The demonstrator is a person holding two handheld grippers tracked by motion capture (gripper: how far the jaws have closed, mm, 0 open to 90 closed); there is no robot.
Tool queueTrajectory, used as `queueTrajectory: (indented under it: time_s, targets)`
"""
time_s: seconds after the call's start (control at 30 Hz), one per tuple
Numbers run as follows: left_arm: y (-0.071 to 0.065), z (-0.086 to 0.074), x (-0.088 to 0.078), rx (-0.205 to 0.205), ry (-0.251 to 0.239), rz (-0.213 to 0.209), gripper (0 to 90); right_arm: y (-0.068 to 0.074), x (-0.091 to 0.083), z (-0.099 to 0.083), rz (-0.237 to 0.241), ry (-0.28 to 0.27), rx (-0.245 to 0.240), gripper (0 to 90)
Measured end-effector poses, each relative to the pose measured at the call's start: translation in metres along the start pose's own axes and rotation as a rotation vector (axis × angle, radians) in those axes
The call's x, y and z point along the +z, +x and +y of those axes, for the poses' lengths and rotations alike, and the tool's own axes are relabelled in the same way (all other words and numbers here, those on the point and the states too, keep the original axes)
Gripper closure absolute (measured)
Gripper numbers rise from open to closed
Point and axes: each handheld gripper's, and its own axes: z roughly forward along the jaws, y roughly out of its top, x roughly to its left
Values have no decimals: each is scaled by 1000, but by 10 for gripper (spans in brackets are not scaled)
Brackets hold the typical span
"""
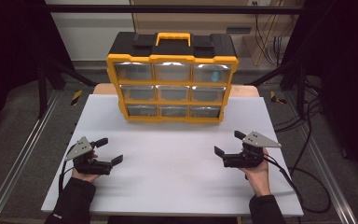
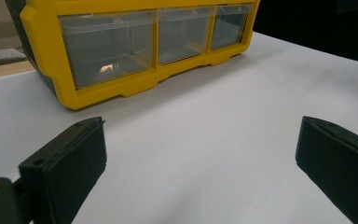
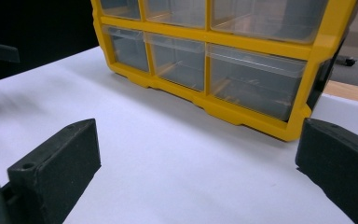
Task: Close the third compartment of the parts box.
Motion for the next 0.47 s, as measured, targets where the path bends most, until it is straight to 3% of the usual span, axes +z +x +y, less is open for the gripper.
queueTrajectory:
  time_s: [0.47]
  targets:
    - [-1, -1, 1, 2, 1, 0, 16, -8, -11, -21, 6, -9, 9, 3]
